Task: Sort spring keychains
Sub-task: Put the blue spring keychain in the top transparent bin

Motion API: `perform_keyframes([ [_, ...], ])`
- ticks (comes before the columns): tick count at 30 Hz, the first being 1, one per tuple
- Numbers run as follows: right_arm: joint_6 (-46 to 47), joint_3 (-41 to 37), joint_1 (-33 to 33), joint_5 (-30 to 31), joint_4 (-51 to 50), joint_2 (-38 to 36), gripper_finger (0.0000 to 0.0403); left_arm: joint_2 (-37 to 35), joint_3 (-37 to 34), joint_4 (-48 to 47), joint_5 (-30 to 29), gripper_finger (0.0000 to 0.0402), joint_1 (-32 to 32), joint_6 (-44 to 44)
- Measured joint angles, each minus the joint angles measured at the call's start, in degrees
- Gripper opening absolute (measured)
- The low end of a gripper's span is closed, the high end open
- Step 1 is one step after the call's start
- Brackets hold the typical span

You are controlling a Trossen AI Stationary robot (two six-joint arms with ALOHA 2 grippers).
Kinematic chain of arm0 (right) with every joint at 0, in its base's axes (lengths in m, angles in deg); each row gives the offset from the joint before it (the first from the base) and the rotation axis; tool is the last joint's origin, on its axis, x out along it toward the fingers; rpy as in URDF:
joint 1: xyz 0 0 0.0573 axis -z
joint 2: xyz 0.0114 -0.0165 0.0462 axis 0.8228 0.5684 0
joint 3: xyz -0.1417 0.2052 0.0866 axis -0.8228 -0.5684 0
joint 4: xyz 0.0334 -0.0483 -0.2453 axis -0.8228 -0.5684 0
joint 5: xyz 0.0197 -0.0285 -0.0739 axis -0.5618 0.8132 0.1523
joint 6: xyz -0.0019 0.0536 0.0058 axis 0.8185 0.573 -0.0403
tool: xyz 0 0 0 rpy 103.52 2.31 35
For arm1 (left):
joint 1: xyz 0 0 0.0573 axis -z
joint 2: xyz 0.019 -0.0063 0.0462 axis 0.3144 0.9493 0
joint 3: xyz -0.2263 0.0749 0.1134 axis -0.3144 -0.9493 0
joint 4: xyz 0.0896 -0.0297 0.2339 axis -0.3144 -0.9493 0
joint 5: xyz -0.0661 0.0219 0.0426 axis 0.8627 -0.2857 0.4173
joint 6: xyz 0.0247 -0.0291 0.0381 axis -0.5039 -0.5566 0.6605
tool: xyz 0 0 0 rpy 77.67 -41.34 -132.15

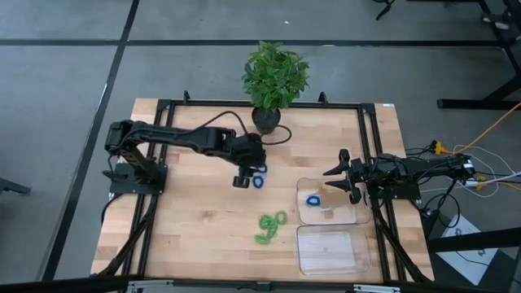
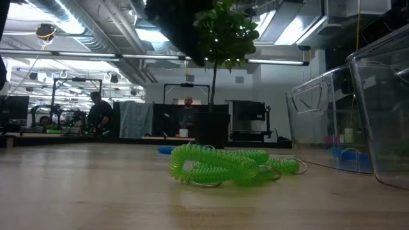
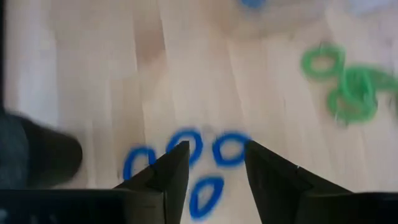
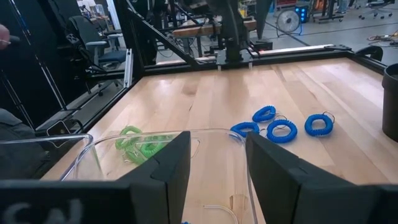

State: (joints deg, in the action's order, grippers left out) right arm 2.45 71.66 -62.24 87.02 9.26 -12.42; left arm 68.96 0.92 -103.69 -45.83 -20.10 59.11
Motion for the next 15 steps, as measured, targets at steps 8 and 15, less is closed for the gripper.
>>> perform_keyframes([
  [8, 0.00, 0.00, 0.00, 0.00, 0.00, -0.01, 0.0154, 0.59, -5.02, -1.00, 0.47, 0.0143, -1.12, -0.14],
  [15, 0.00, 0.00, 0.00, 0.00, 0.00, 0.00, 0.0154, 0.65, -13.03, 2.58, 0.45, 0.0143, -0.95, -1.06],
])
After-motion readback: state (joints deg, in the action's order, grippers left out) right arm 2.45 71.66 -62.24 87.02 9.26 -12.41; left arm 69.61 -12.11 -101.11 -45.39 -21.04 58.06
